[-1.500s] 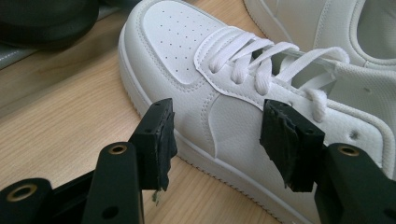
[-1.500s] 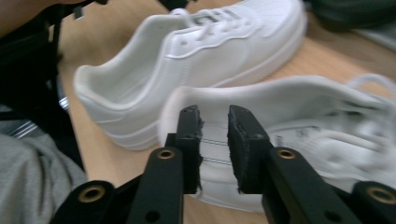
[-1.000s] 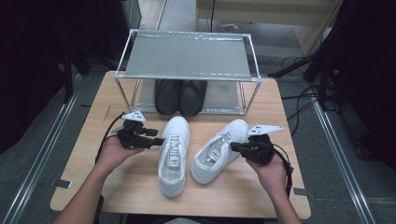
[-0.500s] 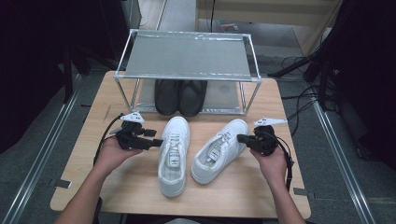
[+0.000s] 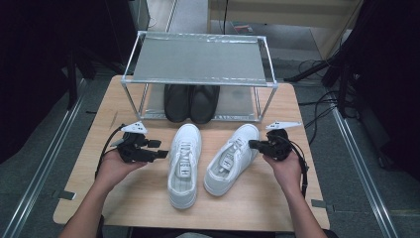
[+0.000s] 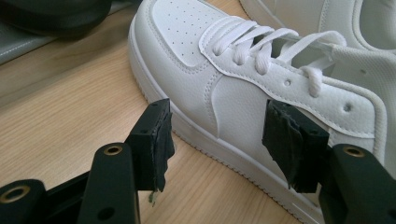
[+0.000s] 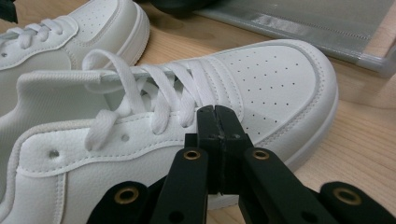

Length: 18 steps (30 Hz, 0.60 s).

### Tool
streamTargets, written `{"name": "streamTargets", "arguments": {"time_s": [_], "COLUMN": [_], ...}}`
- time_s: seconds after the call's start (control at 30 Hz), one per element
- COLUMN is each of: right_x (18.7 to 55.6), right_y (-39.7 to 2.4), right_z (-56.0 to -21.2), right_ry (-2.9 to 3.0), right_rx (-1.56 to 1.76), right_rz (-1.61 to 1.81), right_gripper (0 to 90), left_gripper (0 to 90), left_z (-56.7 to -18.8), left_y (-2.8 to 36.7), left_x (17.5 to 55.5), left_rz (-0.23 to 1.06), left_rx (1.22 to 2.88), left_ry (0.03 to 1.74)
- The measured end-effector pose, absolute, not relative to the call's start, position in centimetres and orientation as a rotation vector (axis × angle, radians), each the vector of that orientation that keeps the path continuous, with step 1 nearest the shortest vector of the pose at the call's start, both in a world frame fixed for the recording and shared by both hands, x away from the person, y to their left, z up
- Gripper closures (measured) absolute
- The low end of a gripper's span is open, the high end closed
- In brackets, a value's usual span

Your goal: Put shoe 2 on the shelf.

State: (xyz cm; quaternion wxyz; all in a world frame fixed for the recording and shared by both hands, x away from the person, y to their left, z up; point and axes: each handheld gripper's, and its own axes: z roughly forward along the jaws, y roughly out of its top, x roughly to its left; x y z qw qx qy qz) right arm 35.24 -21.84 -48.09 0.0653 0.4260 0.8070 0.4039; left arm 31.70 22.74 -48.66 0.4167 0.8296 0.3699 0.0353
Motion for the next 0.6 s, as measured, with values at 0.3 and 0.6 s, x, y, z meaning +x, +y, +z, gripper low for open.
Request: {"name": "streamTargets", "arguments": {"time_s": [0.3,0.6], "right_x": [36.5,37.5], "right_y": [-21.6,-21.0], "right_z": [-48.0,-48.2], "right_ry": [2.398,2.426], "right_rx": [1.295,1.284], "right_rz": [1.193,1.219], "right_gripper": [90.0,90.0], "left_gripper": [42.6,42.6], "left_z": [-48.8,-48.9], "left_y": [23.5,23.7], "left_x": [30.8,30.2], "left_rz": [0.097,0.108], "left_rx": [2.065,2.066], "left_ry": [0.955,0.969]}}
